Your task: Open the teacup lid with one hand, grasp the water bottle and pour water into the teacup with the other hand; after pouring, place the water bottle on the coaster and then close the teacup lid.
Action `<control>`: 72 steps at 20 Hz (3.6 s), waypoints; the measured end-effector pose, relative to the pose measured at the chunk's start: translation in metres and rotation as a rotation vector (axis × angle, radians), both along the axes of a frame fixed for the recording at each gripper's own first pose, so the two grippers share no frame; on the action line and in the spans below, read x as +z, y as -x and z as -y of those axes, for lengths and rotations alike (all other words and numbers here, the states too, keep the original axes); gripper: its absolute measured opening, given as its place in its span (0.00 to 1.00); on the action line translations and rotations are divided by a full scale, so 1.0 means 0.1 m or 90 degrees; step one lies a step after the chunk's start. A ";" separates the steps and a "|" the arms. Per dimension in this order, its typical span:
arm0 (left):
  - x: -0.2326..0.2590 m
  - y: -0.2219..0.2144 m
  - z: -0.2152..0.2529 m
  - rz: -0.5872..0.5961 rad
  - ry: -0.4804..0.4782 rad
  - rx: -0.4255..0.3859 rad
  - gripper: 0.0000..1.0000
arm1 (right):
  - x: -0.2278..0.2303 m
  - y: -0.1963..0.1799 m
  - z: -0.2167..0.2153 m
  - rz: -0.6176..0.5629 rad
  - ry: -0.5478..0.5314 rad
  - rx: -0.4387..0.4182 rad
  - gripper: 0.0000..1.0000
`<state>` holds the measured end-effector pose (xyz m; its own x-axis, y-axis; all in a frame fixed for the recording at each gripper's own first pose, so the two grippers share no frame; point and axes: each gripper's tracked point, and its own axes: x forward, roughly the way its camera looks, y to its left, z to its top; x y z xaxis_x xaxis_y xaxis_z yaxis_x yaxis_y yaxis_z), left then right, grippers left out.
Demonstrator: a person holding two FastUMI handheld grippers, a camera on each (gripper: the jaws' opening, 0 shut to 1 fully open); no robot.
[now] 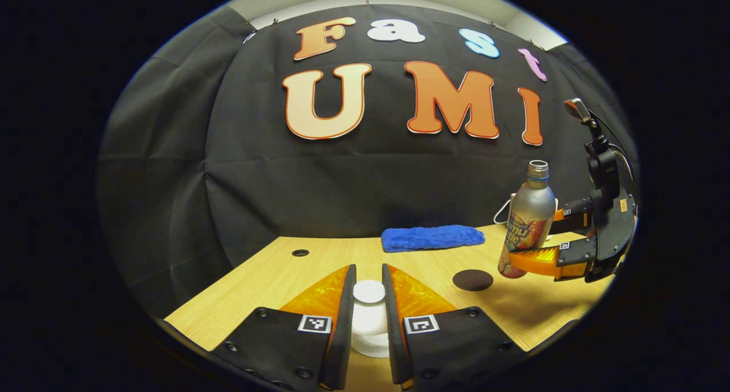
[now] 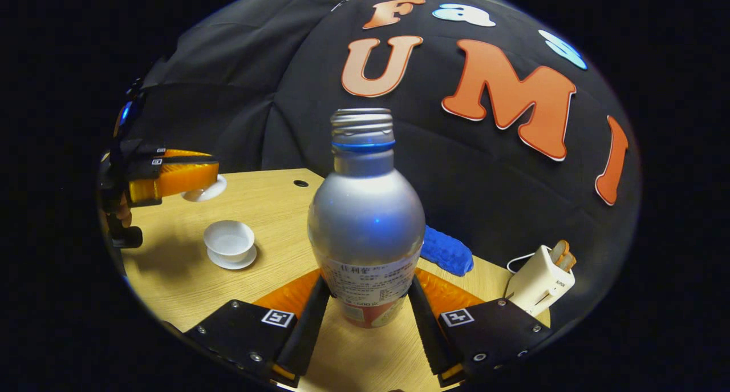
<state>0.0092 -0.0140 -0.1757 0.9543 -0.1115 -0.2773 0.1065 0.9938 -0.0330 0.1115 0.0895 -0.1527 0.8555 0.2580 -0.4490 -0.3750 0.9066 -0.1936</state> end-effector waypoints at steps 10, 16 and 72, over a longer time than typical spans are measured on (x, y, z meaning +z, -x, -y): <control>-0.27 -0.10 0.20 -0.040 0.002 -0.014 0.33 | -0.03 -0.50 -0.17 -0.011 -0.144 -0.053 0.78; -0.32 -0.13 0.19 -0.050 -0.004 -0.014 0.33 | -0.39 -0.85 -0.10 -0.058 -0.196 -0.080 0.78; 1.03 -0.02 0.41 0.110 0.023 0.020 0.95 | 1.26 0.47 0.60 0.196 -0.132 -0.226 0.99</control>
